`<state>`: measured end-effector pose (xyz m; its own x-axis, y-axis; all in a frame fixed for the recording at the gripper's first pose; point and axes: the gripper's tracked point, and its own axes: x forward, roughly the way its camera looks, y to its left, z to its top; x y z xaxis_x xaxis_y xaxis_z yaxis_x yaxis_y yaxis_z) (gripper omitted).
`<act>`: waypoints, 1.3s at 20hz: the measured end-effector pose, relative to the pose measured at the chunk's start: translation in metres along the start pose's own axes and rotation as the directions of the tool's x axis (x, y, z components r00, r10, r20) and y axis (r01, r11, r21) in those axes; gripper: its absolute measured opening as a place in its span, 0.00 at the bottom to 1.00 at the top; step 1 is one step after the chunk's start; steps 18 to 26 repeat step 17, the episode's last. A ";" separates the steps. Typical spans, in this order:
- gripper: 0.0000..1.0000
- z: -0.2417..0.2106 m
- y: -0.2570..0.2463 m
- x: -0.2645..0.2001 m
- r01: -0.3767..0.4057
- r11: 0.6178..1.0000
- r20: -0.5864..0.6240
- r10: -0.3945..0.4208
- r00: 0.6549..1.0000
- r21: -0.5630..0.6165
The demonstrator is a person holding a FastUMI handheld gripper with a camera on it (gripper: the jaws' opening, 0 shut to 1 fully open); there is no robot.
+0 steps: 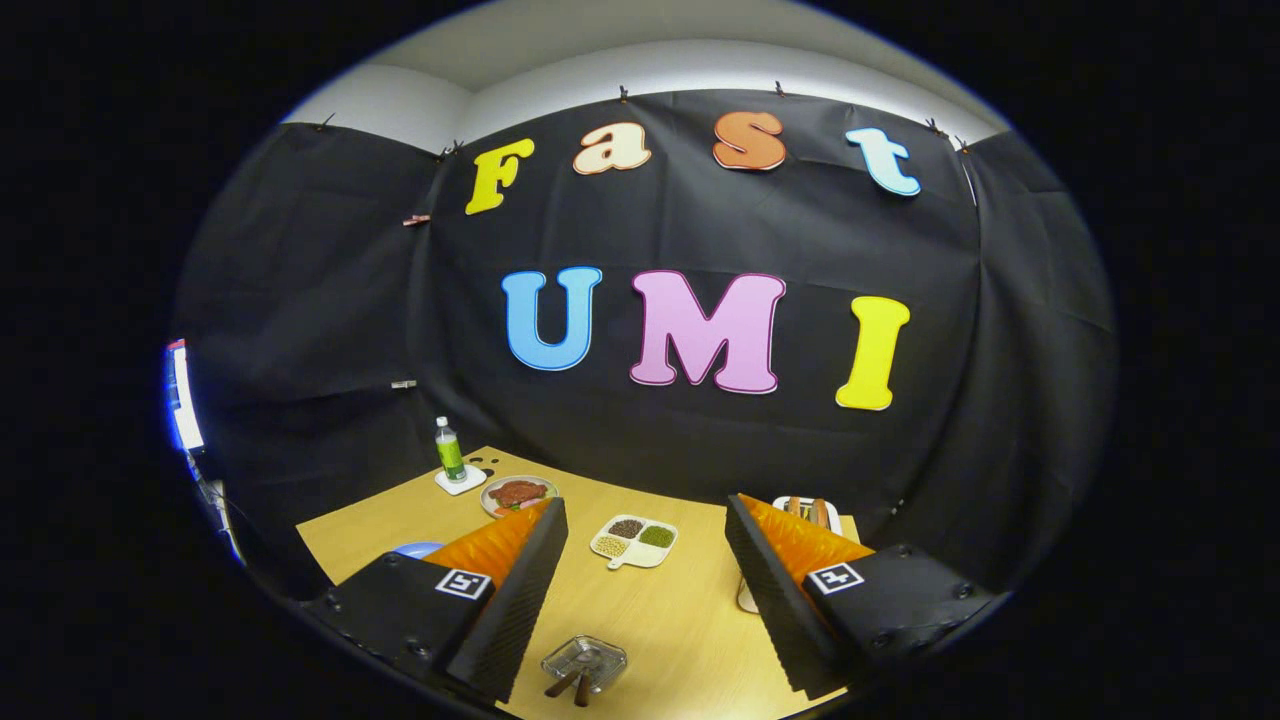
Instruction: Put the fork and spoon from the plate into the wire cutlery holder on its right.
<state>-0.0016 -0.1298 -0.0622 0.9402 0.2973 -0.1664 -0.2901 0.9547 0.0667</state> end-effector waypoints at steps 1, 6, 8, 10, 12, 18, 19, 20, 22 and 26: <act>0.98 0.001 -0.001 0.001 -0.004 1.000 0.004 0.004 1.000 0.003; 0.97 -0.009 -0.002 0.004 -0.027 0.999 -0.004 0.027 1.000 0.028; 0.97 -0.015 -0.006 0.007 -0.021 1.000 -0.020 0.022 1.000 0.023; 0.97 -0.013 -0.011 0.015 -0.012 1.000 -0.028 0.012 1.000 0.012; 0.97 -0.010 -0.009 0.020 -0.013 1.000 -0.021 0.013 1.000 0.007; 0.97 -0.012 -0.010 0.026 -0.027 1.000 -0.008 0.027 1.000 0.016; 0.97 -0.012 -0.010 0.026 -0.027 1.000 -0.008 0.027 1.000 0.016; 0.97 -0.012 -0.010 0.026 -0.027 1.000 -0.008 0.027 1.000 0.016; 0.97 -0.012 -0.010 0.026 -0.027 1.000 -0.008 0.027 1.000 0.016; 0.97 -0.012 -0.010 0.026 -0.027 1.000 -0.008 0.027 1.000 0.016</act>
